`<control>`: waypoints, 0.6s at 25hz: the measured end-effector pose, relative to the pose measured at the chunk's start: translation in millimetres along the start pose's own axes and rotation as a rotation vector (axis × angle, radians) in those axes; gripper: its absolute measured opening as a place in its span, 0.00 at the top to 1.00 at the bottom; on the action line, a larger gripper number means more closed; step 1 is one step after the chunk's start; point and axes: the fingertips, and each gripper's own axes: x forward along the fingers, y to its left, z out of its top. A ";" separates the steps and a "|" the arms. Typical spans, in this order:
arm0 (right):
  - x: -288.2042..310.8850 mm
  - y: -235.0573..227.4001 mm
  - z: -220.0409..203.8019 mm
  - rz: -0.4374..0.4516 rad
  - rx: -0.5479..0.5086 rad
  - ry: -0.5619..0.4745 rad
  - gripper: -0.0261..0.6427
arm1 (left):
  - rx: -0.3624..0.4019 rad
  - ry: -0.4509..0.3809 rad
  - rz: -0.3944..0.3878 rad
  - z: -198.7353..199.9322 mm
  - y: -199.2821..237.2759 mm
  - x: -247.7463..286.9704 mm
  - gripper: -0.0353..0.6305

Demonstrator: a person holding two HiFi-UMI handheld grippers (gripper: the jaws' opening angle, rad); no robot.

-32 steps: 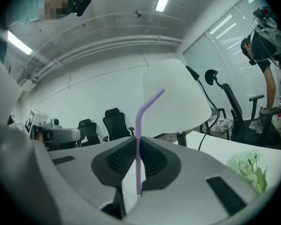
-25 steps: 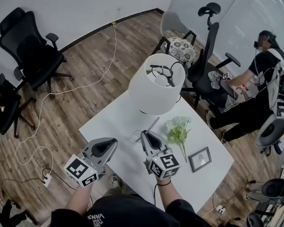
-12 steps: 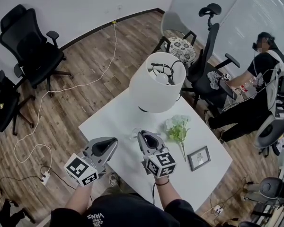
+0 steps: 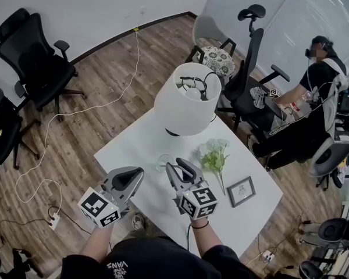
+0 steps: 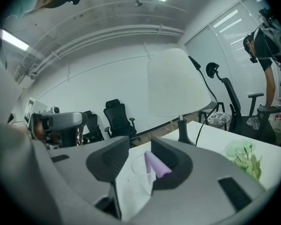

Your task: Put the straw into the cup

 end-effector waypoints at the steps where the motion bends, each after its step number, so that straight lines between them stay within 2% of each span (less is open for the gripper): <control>1: -3.1 0.1 4.0 -0.001 -0.002 -0.010 0.76 | 0.001 -0.002 -0.003 1.0 -1.6 0.3 0.91; 15: -52.1 17.0 51.8 -0.007 -0.048 -0.135 0.76 | 0.045 -0.040 -0.039 19.4 -34.1 -6.8 0.91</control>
